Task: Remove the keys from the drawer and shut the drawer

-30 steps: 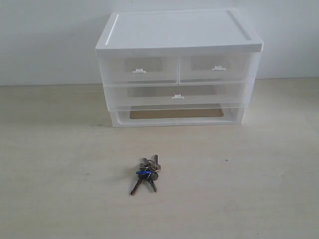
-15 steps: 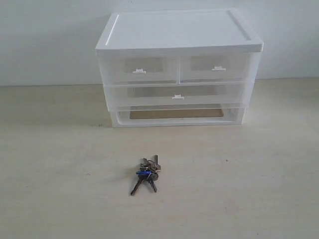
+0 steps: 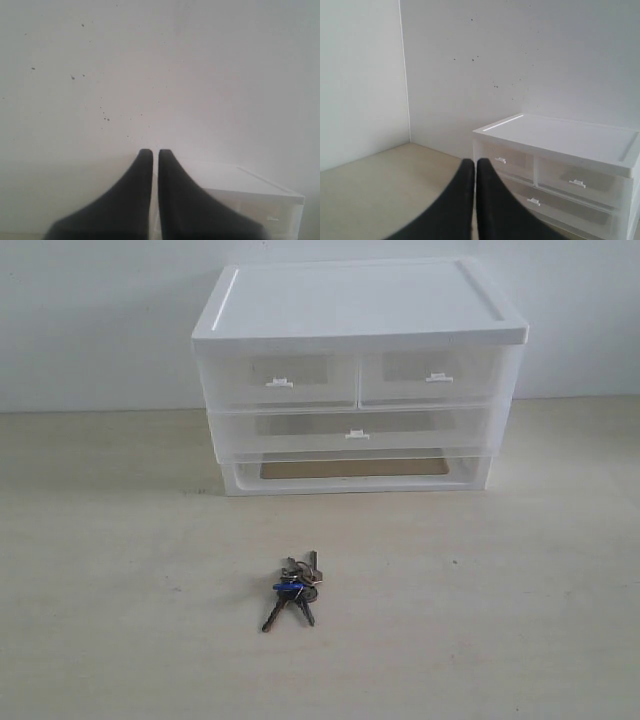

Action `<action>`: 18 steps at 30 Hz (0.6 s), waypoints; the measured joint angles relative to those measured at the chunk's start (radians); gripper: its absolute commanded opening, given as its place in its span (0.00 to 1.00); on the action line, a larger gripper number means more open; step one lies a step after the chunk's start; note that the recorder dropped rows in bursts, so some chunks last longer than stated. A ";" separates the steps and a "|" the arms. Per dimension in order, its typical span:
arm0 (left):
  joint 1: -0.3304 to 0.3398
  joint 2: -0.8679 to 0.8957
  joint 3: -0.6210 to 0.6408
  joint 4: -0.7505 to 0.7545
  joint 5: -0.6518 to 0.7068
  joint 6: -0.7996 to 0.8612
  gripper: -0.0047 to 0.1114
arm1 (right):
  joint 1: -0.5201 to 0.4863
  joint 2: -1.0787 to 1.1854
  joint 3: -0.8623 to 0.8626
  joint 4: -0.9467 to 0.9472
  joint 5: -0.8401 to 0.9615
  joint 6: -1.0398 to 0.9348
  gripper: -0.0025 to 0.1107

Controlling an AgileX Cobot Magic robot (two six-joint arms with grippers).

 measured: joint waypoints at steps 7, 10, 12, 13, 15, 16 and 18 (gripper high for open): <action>0.000 0.000 0.000 0.000 0.000 0.034 0.08 | 0.000 0.000 0.000 0.000 0.000 0.000 0.02; 0.000 0.000 0.002 0.000 -0.007 0.055 0.08 | 0.000 0.000 0.000 0.000 0.000 0.000 0.02; 0.000 0.000 0.002 -0.017 -0.011 0.078 0.08 | 0.000 0.000 0.000 0.000 0.000 0.000 0.02; 0.000 0.000 0.003 -0.056 -0.011 0.115 0.08 | 0.000 0.000 0.000 0.000 0.000 0.000 0.02; 0.000 0.000 0.004 -0.221 -0.013 0.241 0.08 | 0.000 0.000 0.000 0.000 0.000 0.000 0.02; 0.000 0.000 0.004 -0.327 -0.013 0.334 0.08 | 0.000 0.000 0.000 0.000 0.000 0.000 0.02; 0.000 0.000 0.004 -0.508 -0.004 0.529 0.08 | 0.000 0.000 0.000 0.000 0.000 0.000 0.02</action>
